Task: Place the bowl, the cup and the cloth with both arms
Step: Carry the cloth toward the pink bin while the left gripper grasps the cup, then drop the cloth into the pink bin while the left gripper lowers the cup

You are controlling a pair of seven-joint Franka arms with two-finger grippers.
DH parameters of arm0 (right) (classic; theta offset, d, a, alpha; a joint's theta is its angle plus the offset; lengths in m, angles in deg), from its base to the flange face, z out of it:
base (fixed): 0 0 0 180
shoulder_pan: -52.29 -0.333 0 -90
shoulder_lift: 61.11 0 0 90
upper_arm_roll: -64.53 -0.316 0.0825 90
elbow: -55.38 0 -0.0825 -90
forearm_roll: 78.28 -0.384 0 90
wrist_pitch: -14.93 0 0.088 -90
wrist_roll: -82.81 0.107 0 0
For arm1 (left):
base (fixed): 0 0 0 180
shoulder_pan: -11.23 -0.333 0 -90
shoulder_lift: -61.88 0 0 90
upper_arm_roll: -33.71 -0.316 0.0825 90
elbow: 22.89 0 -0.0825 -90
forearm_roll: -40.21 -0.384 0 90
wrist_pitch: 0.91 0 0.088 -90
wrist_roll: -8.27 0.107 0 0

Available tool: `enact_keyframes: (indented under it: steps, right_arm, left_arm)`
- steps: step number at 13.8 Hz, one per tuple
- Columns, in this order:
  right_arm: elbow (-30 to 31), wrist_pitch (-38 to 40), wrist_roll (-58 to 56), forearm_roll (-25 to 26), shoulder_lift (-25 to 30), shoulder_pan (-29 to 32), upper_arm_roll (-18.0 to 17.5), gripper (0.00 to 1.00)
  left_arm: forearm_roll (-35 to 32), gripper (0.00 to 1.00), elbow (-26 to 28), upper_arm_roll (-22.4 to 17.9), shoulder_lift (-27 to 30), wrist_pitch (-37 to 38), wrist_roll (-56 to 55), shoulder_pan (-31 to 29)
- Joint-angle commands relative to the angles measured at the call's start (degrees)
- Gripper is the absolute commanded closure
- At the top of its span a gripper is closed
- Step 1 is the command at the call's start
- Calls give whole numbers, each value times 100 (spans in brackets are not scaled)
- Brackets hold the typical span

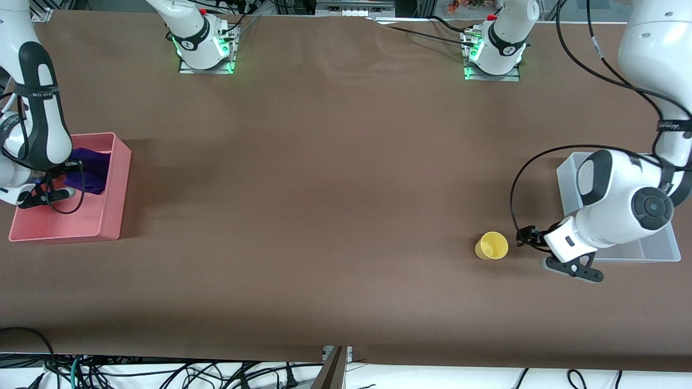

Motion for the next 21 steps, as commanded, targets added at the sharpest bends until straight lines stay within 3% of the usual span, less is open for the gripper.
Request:
enact_keyframes:
  steps: [1, 3, 4, 7, 8, 15, 16, 17, 18, 21]
  right_arm:
    - [65, -225, -260, -60, -86, 154, 6, 100]
    - [170, -374, -260, -68, -183, 190, 6, 100]
    - [214, -418, -251, -68, -236, 190, 6, 100]
    - [240, -419, -243, -68, -367, 190, 6, 100]
    - [241, -427, -243, -77, -394, 190, 6, 100]
    - [355, -779, -234, -147, -465, 234, 6, 100]
    - [355, -779, -234, -148, -465, 234, 6, 64]
    - [337, -762, -234, -156, -447, 234, 6, 10]
    - [294, -709, -216, -182, -395, 234, 6, 0]
    - [-179, -35, -199, -639, -35, 207, -3, 0]
  left_arm:
    - [149, 6, -194, -37, -382, -197, -117, 100]
    - [149, 16, -194, -37, -620, -347, -161, 206]
    - [140, 27, -185, -37, -681, -400, -179, 241]
    - [96, 87, -211, -54, -831, -461, -179, 241]
    - [79, 100, -203, -63, -840, -462, -179, 241]
    - [122, 100, -238, -46, -525, -208, -170, 153]
    - [122, 100, -272, -37, -367, 150, -162, 153]
    - [96, 100, -299, -45, -192, 510, -161, 144]
    - [53, 100, -299, -72, 10, 871, -153, 136]
    - [-366, 100, -343, -177, 503, 2162, 100, 48]
